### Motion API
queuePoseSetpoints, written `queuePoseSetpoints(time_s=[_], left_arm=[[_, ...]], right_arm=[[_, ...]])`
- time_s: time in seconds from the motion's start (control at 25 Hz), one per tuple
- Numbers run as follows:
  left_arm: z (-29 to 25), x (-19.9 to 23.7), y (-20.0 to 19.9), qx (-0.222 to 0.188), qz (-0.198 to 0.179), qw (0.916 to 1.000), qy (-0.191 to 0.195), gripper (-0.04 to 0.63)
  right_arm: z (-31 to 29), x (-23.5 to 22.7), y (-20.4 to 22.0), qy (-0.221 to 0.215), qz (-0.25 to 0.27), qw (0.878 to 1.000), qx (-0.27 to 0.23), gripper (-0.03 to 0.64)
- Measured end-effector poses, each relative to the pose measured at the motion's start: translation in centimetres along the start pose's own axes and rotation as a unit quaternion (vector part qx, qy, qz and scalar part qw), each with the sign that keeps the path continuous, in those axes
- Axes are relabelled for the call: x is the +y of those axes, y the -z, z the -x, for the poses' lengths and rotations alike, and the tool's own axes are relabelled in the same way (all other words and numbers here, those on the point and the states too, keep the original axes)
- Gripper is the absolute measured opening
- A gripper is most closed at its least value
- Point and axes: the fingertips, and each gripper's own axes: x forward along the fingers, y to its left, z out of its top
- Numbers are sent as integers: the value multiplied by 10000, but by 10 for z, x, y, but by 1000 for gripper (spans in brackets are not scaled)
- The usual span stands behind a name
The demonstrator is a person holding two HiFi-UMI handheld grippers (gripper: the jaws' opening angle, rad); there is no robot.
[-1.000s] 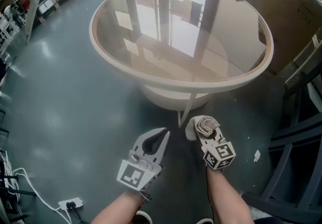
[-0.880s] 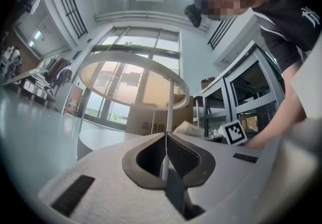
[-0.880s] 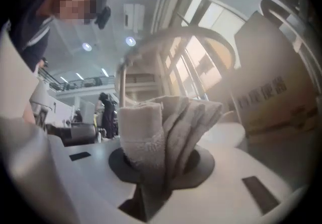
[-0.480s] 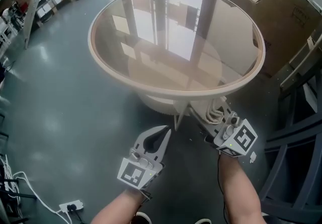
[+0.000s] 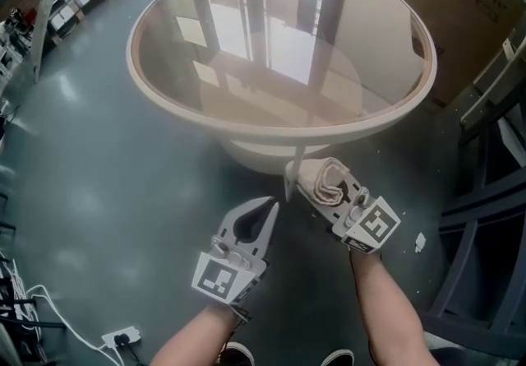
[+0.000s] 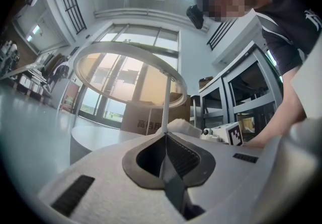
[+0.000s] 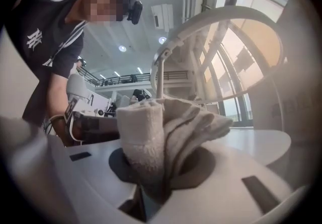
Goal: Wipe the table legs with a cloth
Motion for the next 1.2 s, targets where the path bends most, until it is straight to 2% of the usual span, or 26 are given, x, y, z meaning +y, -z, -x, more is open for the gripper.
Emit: queuePoseSetpoints(time_s=[0.16,0.36,0.44,0.56,0.64,0.76,0.8,0.84,0.96,1.08,1.2], left_arm=[[2,0,6,163,64,9998,-14,8],[4,0,8,187,-142,9997,1,8],[5,1,11,245,-187,9995,-7,8],[6,2,18,361,41,9993,-83,8],[2,3,20,387,112,9991,-136,8],[-2,1,20,500,14,9986,-139,8],[-2,0,20,533,23,9985,-114,8],[-1,1,20,547,30,9984,-107,8],[3,19,17,463,37,9985,-298,8],[5,33,4,402,63,9976,-567,8],[2,32,-17,208,-119,9987,-450,8]], right_arm=[[5,-1,48,463,-212,9983,296,81],[12,-1,105,893,-382,9908,941,81],[13,-1,117,1013,-594,9882,988,81],[12,-1,124,1195,-909,9841,947,83],[15,0,138,1279,-1087,9783,1215,83],[28,7,164,1241,-1362,9638,1927,83],[32,10,160,1236,-1411,9626,1954,83],[34,13,145,1257,-1459,9653,1761,83],[16,26,56,1286,-1351,9810,543,83],[-7,40,-50,1327,-496,9893,-337,81],[-16,45,-138,1431,324,9855,-856,81]])
